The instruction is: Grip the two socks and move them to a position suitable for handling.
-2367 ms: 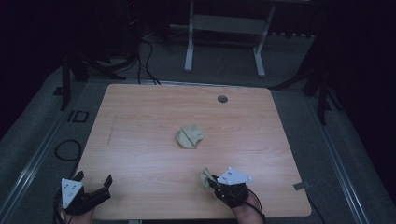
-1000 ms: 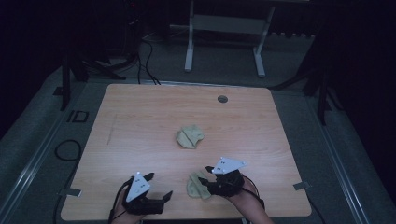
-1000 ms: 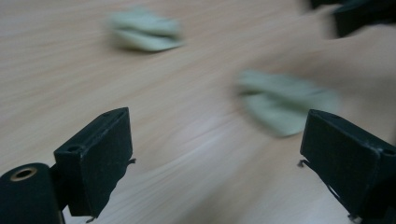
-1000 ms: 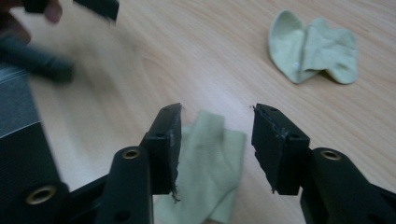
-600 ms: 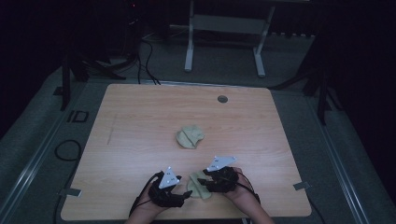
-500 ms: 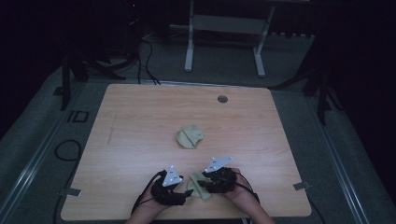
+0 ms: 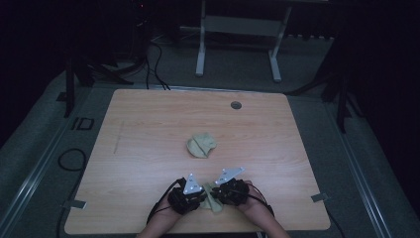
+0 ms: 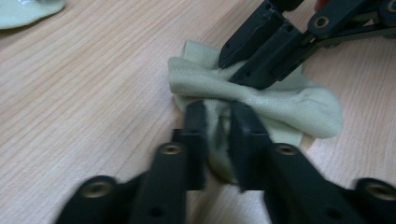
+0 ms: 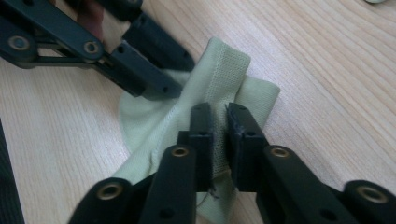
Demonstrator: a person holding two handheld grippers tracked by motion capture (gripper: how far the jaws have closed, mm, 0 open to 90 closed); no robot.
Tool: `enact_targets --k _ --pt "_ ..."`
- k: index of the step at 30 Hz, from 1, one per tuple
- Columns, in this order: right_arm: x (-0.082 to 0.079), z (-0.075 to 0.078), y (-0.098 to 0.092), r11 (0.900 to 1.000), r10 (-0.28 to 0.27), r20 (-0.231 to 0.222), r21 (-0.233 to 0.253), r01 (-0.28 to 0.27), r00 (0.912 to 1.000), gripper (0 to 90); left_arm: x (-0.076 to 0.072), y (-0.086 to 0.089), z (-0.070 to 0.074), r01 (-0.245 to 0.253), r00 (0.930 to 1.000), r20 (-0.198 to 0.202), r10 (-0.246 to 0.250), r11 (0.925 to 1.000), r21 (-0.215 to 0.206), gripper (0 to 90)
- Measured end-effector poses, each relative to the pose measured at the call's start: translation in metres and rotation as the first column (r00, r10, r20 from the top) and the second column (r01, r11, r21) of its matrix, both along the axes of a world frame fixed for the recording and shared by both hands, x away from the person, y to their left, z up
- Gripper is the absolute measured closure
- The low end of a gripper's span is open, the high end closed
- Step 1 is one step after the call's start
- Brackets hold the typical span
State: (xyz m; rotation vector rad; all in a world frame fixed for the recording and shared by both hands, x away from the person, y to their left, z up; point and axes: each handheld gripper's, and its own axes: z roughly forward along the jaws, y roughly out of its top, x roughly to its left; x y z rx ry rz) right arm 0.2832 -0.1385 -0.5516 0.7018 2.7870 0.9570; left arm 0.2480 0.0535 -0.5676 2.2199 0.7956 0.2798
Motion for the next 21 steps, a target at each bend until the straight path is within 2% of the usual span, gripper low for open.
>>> enact_targets --k 1,4,9,12,14,17,19,21 --pt "-0.001 0.001 0.000 1.000 -0.006 0.005 0.000 0.006 1.0000 83.6 0.000 -0.001 0.000 -0.003 1.0000 -0.002 0.003 1.0000 0.000 85.4" --pt "-0.004 0.008 -0.004 0.999 -0.019 0.030 0.026 0.018 0.9994 84.4 0.000 0.001 0.002 -0.013 0.9998 -0.012 0.013 0.9999 -0.006 86.7" --pt "-0.012 0.038 -0.021 0.994 -0.058 0.085 0.095 0.050 0.9947 84.5 -0.001 0.008 0.009 -0.005 0.9999 -0.009 0.005 0.9999 -0.011 87.2" --pt "-0.016 0.054 -0.036 0.987 -0.093 0.098 0.137 0.079 0.9909 84.5 -0.003 0.014 0.016 0.005 0.9999 -0.009 -0.005 0.9997 -0.025 87.2" --pt "-0.021 0.061 -0.046 0.982 -0.116 0.107 0.158 0.099 0.9875 84.4 -0.003 0.017 0.021 0.021 0.9998 -0.005 -0.021 0.9997 -0.016 87.2" --pt "-0.027 0.064 -0.063 0.974 -0.158 0.104 0.181 0.137 0.9820 84.4 -0.005 0.021 0.027 0.043 0.9990 -0.010 -0.043 0.9991 -0.002 87.1" --pt "-0.031 0.061 -0.072 0.969 -0.182 0.087 0.183 0.164 0.9794 84.3 -0.006 0.023 0.031 0.068 0.9977 -0.004 -0.068 0.9976 0.011 87.1" --pt "-0.033 0.055 -0.080 0.967 -0.203 0.072 0.174 0.188 0.9765 84.3 -0.005 0.025 0.033 0.101 0.9949 0.007 -0.101 0.9949 0.001 86.9"
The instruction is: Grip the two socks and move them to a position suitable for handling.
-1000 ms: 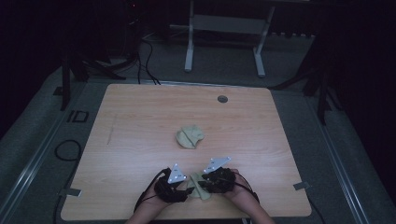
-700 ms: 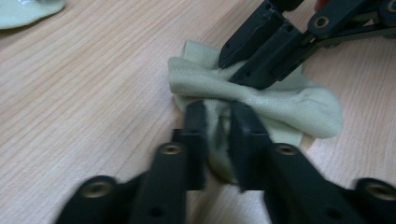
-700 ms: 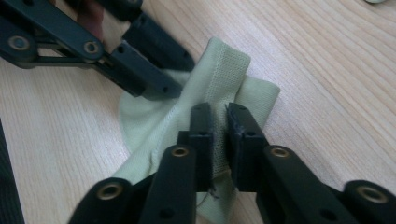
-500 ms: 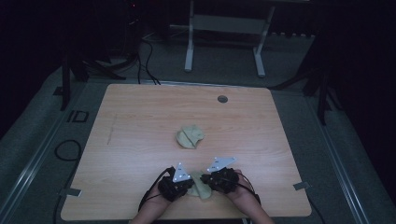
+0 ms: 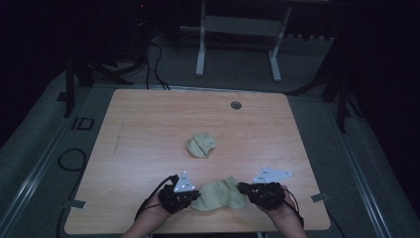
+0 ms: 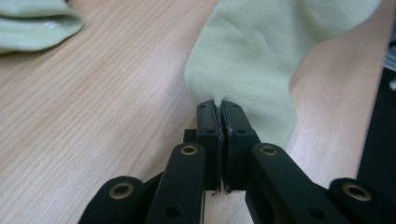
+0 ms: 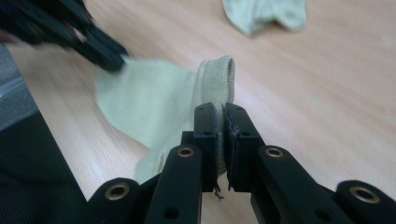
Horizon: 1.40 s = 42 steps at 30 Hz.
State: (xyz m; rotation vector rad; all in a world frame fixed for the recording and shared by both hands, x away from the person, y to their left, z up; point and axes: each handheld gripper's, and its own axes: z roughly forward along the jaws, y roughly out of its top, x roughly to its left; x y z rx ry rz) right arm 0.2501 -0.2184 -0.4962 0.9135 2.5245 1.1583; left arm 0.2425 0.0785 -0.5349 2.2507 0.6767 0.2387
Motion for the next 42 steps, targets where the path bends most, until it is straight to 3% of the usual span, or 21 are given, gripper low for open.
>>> enact_targets --k 2,4,11,13,15,19,22,25,27,29,33,35,42 --pt "-0.002 -0.008 -0.008 1.000 -0.020 -0.025 -0.003 0.020 0.9995 84.3 0.003 0.001 -0.001 0.010 0.9998 0.015 -0.010 0.9999 0.013 86.8" --pt "-0.005 -0.018 -0.014 0.999 -0.036 -0.040 -0.016 0.035 0.9986 84.1 0.006 0.001 -0.003 0.015 0.9999 0.003 -0.015 0.9999 0.005 86.7" --pt "-0.011 -0.044 -0.028 0.996 -0.087 -0.083 -0.023 0.086 0.9927 83.7 0.014 -0.010 -0.016 0.060 0.9976 -0.036 -0.059 0.9974 0.039 85.8" --pt "-0.013 -0.048 -0.030 0.995 -0.094 -0.084 -0.038 0.091 0.9920 81.6 0.015 -0.014 -0.019 0.076 0.9958 -0.056 -0.073 0.9954 0.059 78.6" --pt "-0.012 -0.050 -0.032 0.994 -0.093 -0.082 -0.058 0.089 0.9922 72.1 0.014 -0.015 -0.021 0.086 0.9944 -0.066 -0.083 0.9947 0.056 68.8" --pt "-0.013 -0.047 -0.034 0.994 -0.095 -0.082 -0.054 0.091 0.9920 63.6 0.011 -0.011 -0.020 0.069 0.9961 -0.058 -0.066 0.9965 0.048 61.8" --pt "-0.015 -0.042 -0.033 0.996 -0.087 -0.057 -0.039 0.085 0.9946 70.9 0.007 -0.007 -0.014 0.052 0.9978 -0.042 -0.051 0.9984 0.023 64.5" --pt "-0.016 -0.039 -0.028 0.997 -0.075 -0.042 -0.037 0.073 0.9963 80.3 0.001 -0.010 -0.007 0.051 0.9983 -0.028 -0.051 0.9987 -0.004 78.0" --pt "-0.015 -0.041 -0.023 0.997 -0.065 -0.043 -0.035 0.063 0.9970 83.1 -0.003 -0.015 -0.008 0.060 0.9978 -0.029 -0.059 0.9981 0.013 83.5" --pt "-0.014 -0.044 -0.018 0.998 -0.053 -0.043 -0.048 0.051 0.9976 83.1 -0.003 -0.021 -0.013 0.066 0.9972 -0.038 -0.065 0.9969 0.043 86.2" --pt "-0.010 -0.053 -0.012 0.995 -0.038 -0.052 -0.092 0.033 0.9980 79.7 -0.001 -0.024 -0.026 0.064 0.9960 -0.067 -0.060 0.9963 0.057 86.2" --pt "-0.005 -0.057 -0.011 0.993 -0.032 -0.057 -0.118 0.025 0.9979 78.8 0.002 -0.022 -0.026 0.051 0.9965 -0.069 -0.047 0.9976 0.048 86.2" --pt "0.012 -0.058 -0.014 0.991 -0.034 -0.054 -0.128 0.027 0.9979 78.7 0.008 -0.016 -0.025 0.025 0.9978 -0.063 -0.021 0.9981 0.057 86.3"
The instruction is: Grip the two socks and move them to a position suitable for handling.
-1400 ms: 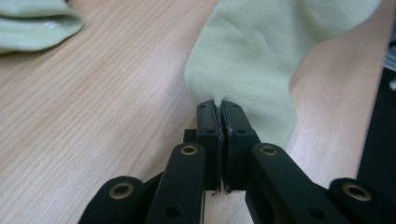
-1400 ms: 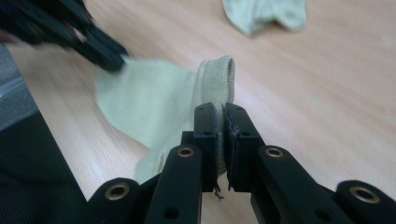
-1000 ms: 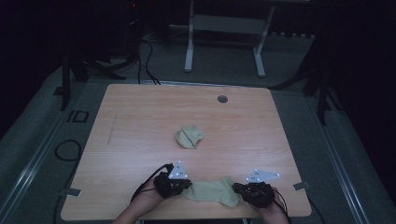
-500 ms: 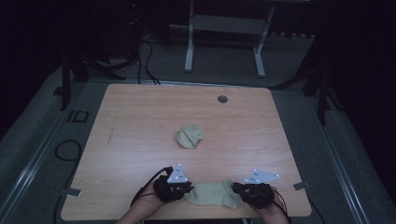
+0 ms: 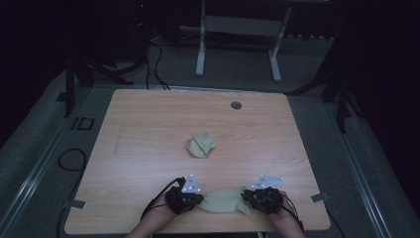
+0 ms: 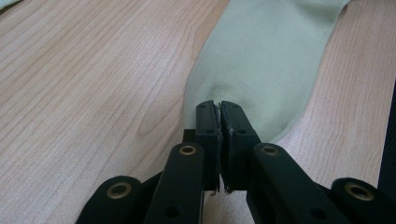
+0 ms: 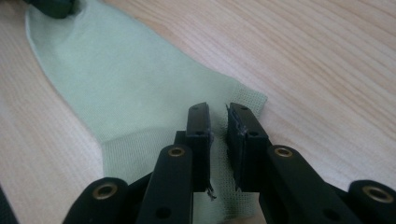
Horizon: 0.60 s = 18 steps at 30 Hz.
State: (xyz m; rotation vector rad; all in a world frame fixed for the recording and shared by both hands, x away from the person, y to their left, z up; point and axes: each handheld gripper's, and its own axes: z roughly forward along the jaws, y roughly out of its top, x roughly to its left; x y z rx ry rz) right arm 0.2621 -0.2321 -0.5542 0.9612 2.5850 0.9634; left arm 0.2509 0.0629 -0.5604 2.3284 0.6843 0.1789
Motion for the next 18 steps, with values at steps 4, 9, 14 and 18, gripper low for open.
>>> enact_targets --k 4,9,14,18 --pt "0.001 0.000 0.001 1.000 0.012 -0.001 -0.004 -0.012 0.9999 75.2 -0.001 -0.001 0.000 0.003 1.0000 0.002 -0.003 1.0000 0.001 86.1" --pt "-0.002 0.004 0.004 1.000 0.031 -0.005 -0.006 -0.031 0.9995 70.3 -0.003 0.001 0.002 0.029 0.9995 -0.010 -0.029 0.9994 -0.019 79.9" --pt "0.003 0.016 0.005 0.999 0.034 -0.003 -0.004 -0.034 0.9994 62.6 -0.006 0.008 0.008 0.035 0.9994 -0.003 -0.035 0.9990 -0.029 65.1" --pt "0.011 0.031 0.004 1.000 0.021 0.040 0.005 -0.021 0.9990 54.7 -0.008 0.021 0.011 0.001 1.0000 0.009 0.000 0.9981 -0.062 58.0"
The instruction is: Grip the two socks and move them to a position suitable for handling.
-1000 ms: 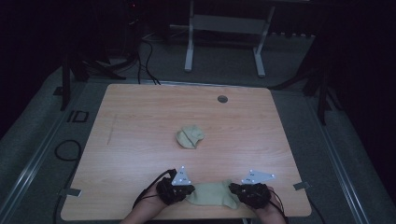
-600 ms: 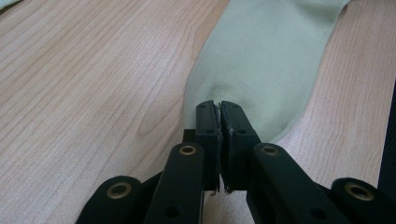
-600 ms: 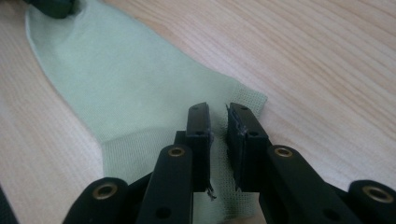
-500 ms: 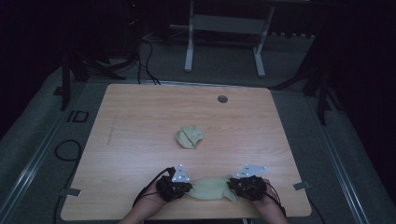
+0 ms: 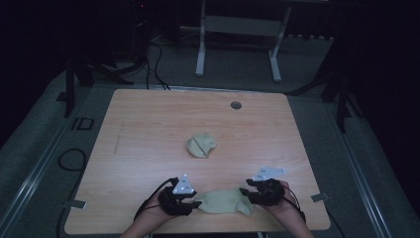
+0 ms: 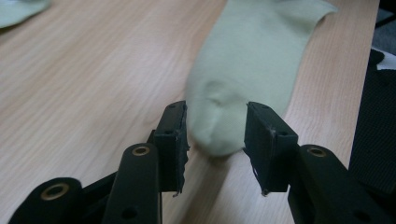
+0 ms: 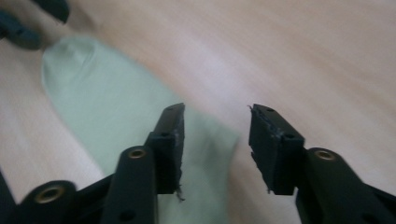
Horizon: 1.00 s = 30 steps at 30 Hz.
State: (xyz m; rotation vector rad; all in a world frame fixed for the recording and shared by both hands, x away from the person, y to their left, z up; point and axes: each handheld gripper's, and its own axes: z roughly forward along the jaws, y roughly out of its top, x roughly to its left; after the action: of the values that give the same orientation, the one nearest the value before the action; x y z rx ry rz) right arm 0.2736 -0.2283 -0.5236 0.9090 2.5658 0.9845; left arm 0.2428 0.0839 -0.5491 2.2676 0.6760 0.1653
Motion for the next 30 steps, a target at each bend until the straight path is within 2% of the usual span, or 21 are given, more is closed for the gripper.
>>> enact_targets --k 3,6,7,11,15,19,22,25,27,30 --pt "0.009 0.008 -0.001 1.000 -0.008 0.019 0.002 0.008 0.9998 50.4 -0.002 0.011 -0.001 -0.025 0.9997 0.000 0.025 0.9996 -0.010 54.9" --pt "0.019 0.016 -0.001 1.000 -0.014 0.029 0.015 0.013 0.9995 47.0 -0.006 0.017 -0.004 -0.032 0.9991 -0.027 0.031 0.9990 -0.031 50.7" --pt "0.023 0.019 0.000 1.000 -0.012 0.032 0.018 0.011 0.9994 47.1 -0.008 0.018 -0.006 -0.034 0.9989 -0.033 0.033 0.9988 -0.034 47.0" --pt "0.040 0.028 0.005 1.000 -0.021 0.045 0.006 0.021 0.9988 47.5 -0.015 0.023 -0.012 -0.054 0.9980 -0.033 0.054 0.9983 -0.019 43.1" --pt "0.058 0.039 0.013 1.000 -0.024 0.057 0.017 0.023 0.9981 47.8 -0.020 0.029 -0.015 -0.083 0.9963 -0.029 0.081 0.9955 -0.047 43.2" --pt "0.073 0.046 0.027 1.000 -0.016 0.056 0.025 0.015 0.9983 48.8 -0.022 0.033 -0.016 -0.091 0.9957 -0.017 0.091 0.9950 -0.041 43.2" --pt "0.083 0.047 0.040 1.000 0.003 0.060 0.002 -0.003 0.9982 49.4 -0.022 0.037 -0.017 -0.106 0.9943 -0.018 0.105 0.9928 -0.057 43.2" --pt "0.091 0.045 0.049 1.000 0.006 0.053 -0.001 -0.006 0.9986 50.0 -0.022 0.039 -0.018 -0.117 0.9931 -0.016 0.116 0.9911 -0.064 43.2" --pt "0.102 0.042 0.065 1.000 0.017 0.039 -0.020 -0.017 0.9991 50.0 -0.022 0.043 -0.020 -0.131 0.9913 -0.018 0.130 0.9889 -0.069 43.2" --pt "0.111 0.038 0.082 0.999 0.031 0.024 -0.029 -0.030 0.9992 49.9 -0.021 0.045 -0.020 -0.136 0.9906 -0.023 0.135 0.9873 -0.081 43.2"
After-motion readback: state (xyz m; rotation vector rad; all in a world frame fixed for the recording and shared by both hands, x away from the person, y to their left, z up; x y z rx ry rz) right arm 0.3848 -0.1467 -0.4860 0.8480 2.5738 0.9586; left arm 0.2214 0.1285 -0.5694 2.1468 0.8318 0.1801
